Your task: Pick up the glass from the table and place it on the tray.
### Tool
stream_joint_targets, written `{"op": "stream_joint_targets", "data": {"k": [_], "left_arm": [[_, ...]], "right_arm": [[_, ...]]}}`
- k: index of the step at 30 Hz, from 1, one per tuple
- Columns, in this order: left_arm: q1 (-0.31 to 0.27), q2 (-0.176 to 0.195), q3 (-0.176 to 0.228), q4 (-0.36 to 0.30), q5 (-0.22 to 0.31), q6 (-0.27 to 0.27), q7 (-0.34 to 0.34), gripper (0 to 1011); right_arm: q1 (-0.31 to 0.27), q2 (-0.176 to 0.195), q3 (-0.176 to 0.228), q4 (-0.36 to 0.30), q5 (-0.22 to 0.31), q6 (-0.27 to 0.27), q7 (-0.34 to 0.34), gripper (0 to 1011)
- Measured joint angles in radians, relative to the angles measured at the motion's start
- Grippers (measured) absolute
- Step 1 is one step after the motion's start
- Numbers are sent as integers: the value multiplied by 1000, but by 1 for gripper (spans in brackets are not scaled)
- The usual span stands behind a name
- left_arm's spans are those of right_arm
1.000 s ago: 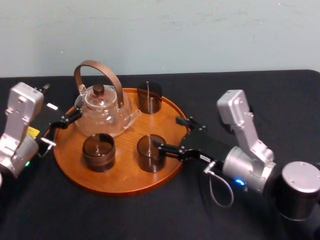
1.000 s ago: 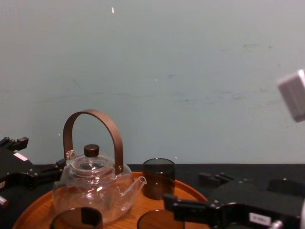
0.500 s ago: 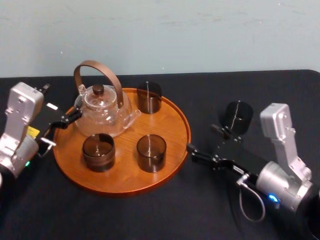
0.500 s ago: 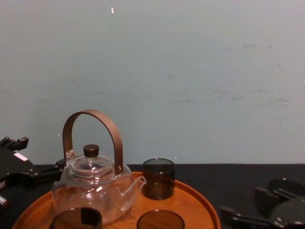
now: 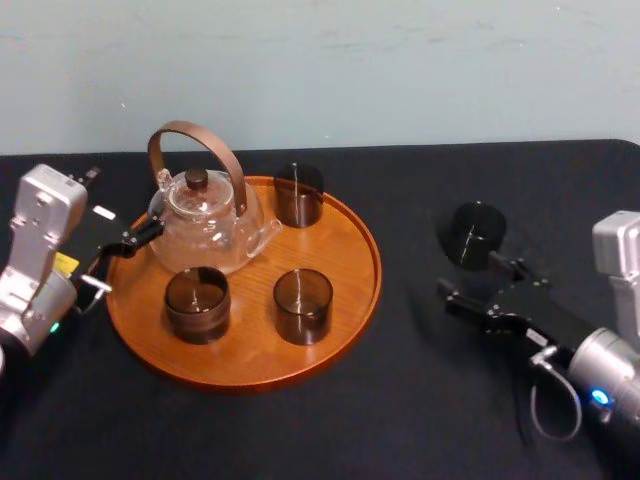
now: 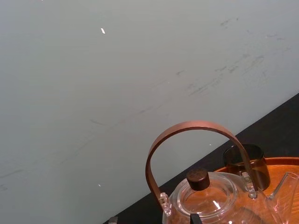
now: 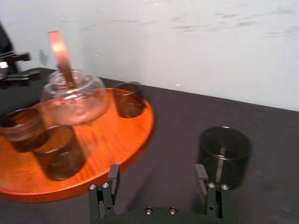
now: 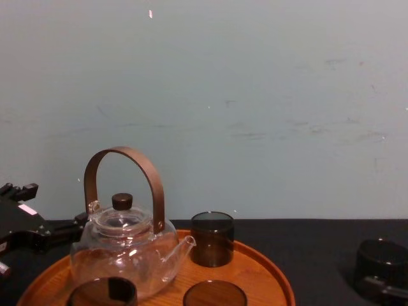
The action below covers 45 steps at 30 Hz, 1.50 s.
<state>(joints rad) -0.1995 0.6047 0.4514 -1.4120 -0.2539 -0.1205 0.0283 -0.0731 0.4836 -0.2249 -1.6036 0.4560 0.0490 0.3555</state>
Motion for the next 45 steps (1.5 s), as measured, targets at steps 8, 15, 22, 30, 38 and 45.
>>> {"op": "stream_joint_targets", "data": {"k": [8, 15, 22, 30, 38, 45], "left_arm": [[0, 0, 0, 0, 0, 0, 0, 1001], [0, 0, 0, 0, 0, 0, 0, 1001], [0, 0, 0, 0, 0, 0, 0, 1001], [0, 0, 0, 0, 0, 0, 0, 1001], [0, 0, 0, 0, 0, 0, 0, 1001], [0, 0, 0, 0, 0, 0, 0, 1001]], "right_arm": [[26, -8, 47, 43, 11, 2, -28, 1002], [84, -23, 58, 105, 10, 27, -41, 1003], [133, -35, 53, 160, -9, 49, -47, 1002], [182, -53, 46, 219, -29, 63, -50, 1003], [218, -67, 31, 263, -42, 65, -32, 1002], [258, -83, 10, 308, -56, 67, -17, 1002]]}}
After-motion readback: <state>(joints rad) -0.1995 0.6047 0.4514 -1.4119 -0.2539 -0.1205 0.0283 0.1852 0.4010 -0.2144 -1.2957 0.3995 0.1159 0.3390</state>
